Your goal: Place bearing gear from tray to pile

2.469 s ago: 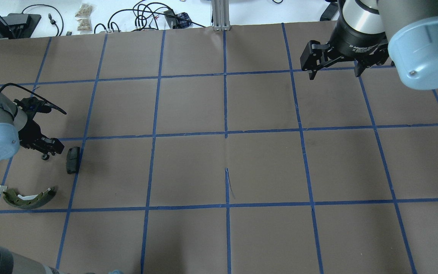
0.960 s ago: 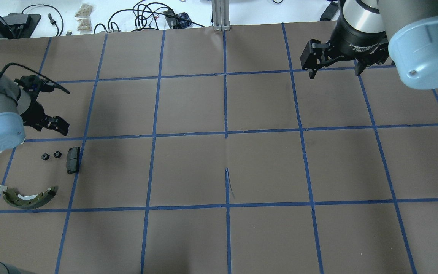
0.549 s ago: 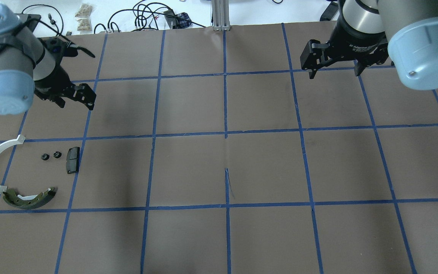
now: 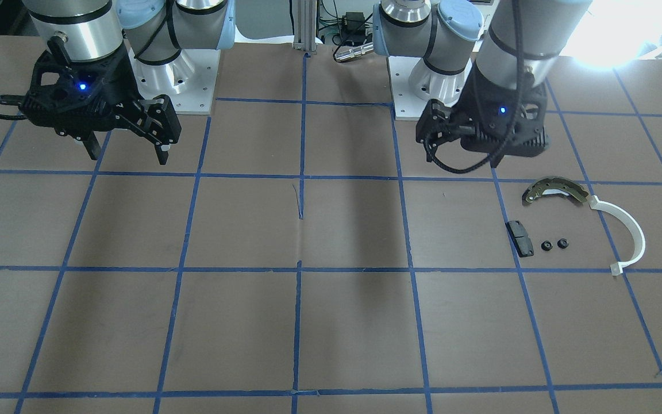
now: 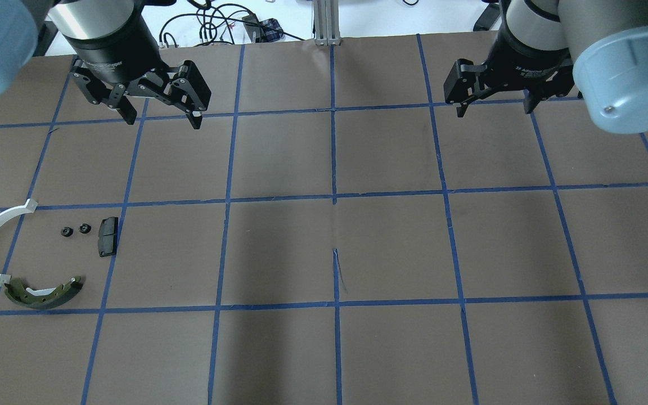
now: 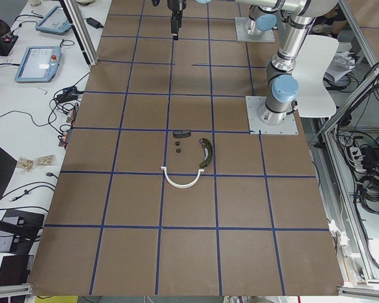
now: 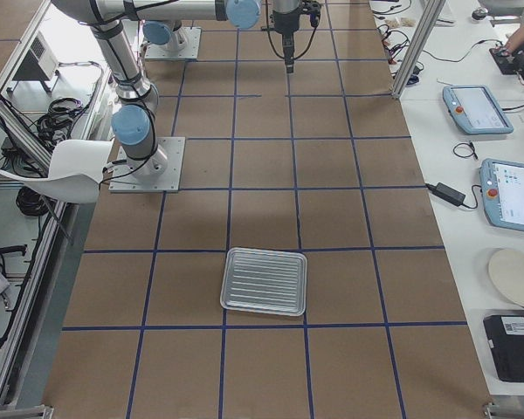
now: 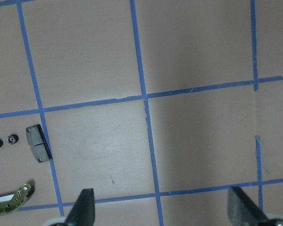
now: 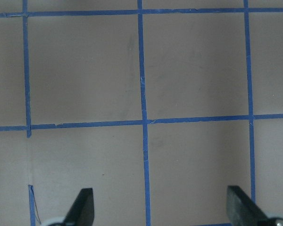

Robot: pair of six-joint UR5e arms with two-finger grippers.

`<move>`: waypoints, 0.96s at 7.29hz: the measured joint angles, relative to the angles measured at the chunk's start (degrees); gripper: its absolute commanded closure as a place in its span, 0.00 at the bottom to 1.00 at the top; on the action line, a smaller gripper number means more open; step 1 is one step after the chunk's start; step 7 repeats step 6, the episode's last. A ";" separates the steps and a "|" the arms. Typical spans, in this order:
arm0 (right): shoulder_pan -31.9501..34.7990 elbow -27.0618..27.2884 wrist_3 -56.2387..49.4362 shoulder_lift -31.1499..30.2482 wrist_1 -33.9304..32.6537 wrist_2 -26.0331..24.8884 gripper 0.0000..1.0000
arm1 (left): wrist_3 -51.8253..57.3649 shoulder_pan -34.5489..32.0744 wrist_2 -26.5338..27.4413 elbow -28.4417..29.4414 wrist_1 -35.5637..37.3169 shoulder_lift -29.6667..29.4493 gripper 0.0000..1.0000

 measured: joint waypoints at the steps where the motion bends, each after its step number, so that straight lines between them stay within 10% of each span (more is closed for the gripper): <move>1: 0.00 -0.04 0.00 -0.02 -0.01 0.02 0.00 | -0.12 0.62 -0.17 -0.84 0.24 0.94 0.00; 7: 0.07 -0.14 -0.07 0.03 0.00 0.02 0.00 | -3.53 5.28 -3.46 -1.87 0.72 2.16 0.00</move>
